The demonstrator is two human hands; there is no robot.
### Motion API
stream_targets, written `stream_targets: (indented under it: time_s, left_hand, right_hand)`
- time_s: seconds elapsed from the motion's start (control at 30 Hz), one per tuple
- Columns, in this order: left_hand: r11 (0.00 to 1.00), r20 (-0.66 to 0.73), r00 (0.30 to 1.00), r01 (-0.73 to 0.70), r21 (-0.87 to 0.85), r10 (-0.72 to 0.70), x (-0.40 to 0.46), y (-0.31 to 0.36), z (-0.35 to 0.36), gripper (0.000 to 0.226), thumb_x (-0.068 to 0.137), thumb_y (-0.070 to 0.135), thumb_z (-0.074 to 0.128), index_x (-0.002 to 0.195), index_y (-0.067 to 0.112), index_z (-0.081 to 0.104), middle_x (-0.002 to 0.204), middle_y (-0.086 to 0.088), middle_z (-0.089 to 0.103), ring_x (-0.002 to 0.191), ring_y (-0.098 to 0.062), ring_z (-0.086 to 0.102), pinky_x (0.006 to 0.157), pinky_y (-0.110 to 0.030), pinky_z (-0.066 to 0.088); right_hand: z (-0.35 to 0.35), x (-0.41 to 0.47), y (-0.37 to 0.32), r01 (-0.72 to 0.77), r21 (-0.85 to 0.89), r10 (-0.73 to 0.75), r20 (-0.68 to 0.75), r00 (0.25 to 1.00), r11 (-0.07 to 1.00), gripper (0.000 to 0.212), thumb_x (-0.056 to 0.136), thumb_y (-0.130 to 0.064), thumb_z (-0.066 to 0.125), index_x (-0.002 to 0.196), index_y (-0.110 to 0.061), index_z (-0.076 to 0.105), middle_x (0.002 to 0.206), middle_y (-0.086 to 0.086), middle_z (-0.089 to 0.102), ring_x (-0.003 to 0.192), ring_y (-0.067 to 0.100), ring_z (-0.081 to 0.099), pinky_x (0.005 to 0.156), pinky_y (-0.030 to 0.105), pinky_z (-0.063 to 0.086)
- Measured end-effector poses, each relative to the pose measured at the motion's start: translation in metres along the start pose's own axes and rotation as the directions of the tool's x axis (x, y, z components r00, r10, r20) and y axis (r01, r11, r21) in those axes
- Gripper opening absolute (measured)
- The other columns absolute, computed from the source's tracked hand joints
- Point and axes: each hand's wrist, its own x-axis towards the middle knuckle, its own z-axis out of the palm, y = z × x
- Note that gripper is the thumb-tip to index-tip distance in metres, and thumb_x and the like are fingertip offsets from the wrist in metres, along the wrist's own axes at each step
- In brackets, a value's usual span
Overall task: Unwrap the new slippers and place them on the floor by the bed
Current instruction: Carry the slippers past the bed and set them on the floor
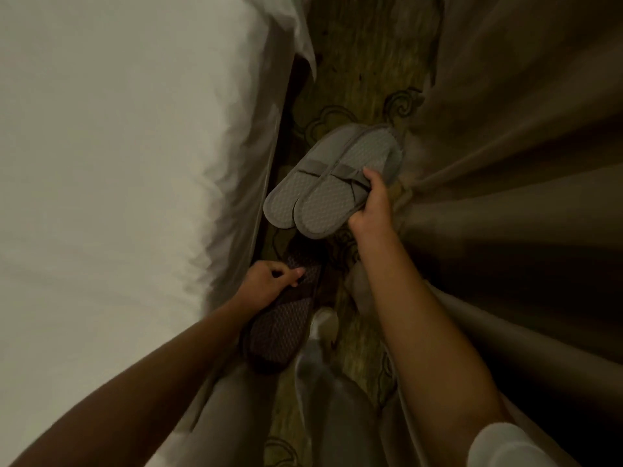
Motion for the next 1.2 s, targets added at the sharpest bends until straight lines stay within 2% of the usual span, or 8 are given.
stream_targets:
  time_s: [0.17,0.3,0.43,0.53,0.6,0.77,0.97,1.2]
  left_hand:
    - [0.996,-0.047,0.996,0.078,-0.035,-0.08,0.069,-0.088,0.066,0.036,0.091,0.034,0.075,0.064,0.01,0.075,0.053,0.005,0.06,0.048,-0.002,0.05,0.057,-0.025,0.037]
    - [0.986,-0.082,0.984,0.151,-0.076,-0.157,0.124,-0.147,0.095,0.042,0.089,0.041,0.076,0.072,0.003,0.078,0.07,-0.007,0.074,0.052,-0.001,0.057,0.051,-0.008,0.038]
    - [0.96,-0.119,0.963,0.219,-0.175,-0.242,0.165,-0.192,0.104,0.038,0.092,0.026,0.075,0.074,-0.008,0.073,0.065,-0.006,0.064,0.046,0.009,0.054,0.052,-0.004,0.037]
    - [0.96,-0.141,0.962,0.208,-0.189,-0.236,0.197,-0.228,0.111,0.04,0.093,0.015,0.073,0.055,0.011,0.063,0.055,0.002,0.058,0.046,0.006,0.053,0.059,-0.014,0.041]
    - [0.967,-0.195,0.957,0.183,-0.178,-0.217,0.212,-0.245,0.113,0.047,0.093,0.011,0.073,0.049,0.022,0.058,0.045,0.013,0.055,0.043,0.009,0.052,0.056,-0.007,0.037]
    - [0.97,-0.274,0.935,0.193,-0.146,-0.227,0.229,-0.272,0.118,0.042,0.092,0.02,0.073,0.052,0.018,0.063,0.036,0.018,0.051,0.038,0.008,0.049,0.044,-0.005,0.03]
    - [0.97,-0.248,0.94,0.208,-0.128,-0.234,0.223,-0.29,0.119,0.039,0.091,0.012,0.075,0.056,-0.005,0.068,0.054,-0.009,0.06,0.056,-0.018,0.058,0.064,-0.025,0.043]
    - [0.949,-0.162,0.938,0.286,-0.137,-0.306,0.205,-0.3,0.112,0.039,0.093,0.02,0.074,0.059,0.001,0.071,0.06,-0.011,0.064,0.062,-0.025,0.062,0.06,-0.024,0.046]
  right_hand:
    - [-0.041,0.124,0.078,0.006,-0.099,-0.015,-0.091,0.996,0.995,0.048,0.092,-0.026,0.07,0.138,-0.014,0.061,0.125,0.012,0.071,0.107,0.029,0.069,0.076,0.037,0.063]
    - [-0.069,0.212,0.14,-0.006,-0.097,-0.008,-0.147,0.989,0.995,0.049,0.093,-0.027,0.069,0.139,-0.01,0.06,0.133,0.014,0.068,0.116,0.032,0.067,0.099,0.046,0.057]
    - [-0.089,0.263,0.18,-0.022,-0.066,0.015,-0.105,0.994,0.998,0.051,0.096,-0.027,0.064,0.145,-0.013,0.055,0.136,0.014,0.065,0.119,0.032,0.065,0.097,0.044,0.058]
    - [-0.093,0.291,0.203,-0.046,-0.026,0.045,-0.033,0.998,0.999,0.052,0.097,-0.029,0.063,0.146,-0.016,0.054,0.136,0.013,0.065,0.121,0.033,0.064,0.105,0.047,0.053]
    - [-0.097,0.307,0.214,-0.088,-0.013,0.088,0.0,0.996,0.996,0.053,0.096,-0.028,0.065,0.146,-0.015,0.055,0.138,0.013,0.065,0.125,0.032,0.063,0.111,0.048,0.048]
    - [-0.145,0.33,0.229,-0.161,-0.098,0.149,-0.118,0.982,0.982,0.051,0.094,-0.031,0.068,0.141,-0.014,0.056,0.123,0.009,0.066,0.109,0.023,0.061,0.102,0.037,0.052]
    - [-0.206,0.335,0.245,-0.167,-0.038,0.153,-0.244,0.958,0.985,0.051,0.095,-0.027,0.068,0.144,-0.014,0.055,0.132,0.01,0.068,0.103,0.02,0.068,0.079,0.031,0.061]
    - [-0.225,0.34,0.263,-0.336,-0.35,0.275,-0.213,0.938,0.874,0.052,0.099,-0.038,0.059,0.146,-0.019,0.052,0.132,0.004,0.066,0.113,0.02,0.064,0.103,0.036,0.05]
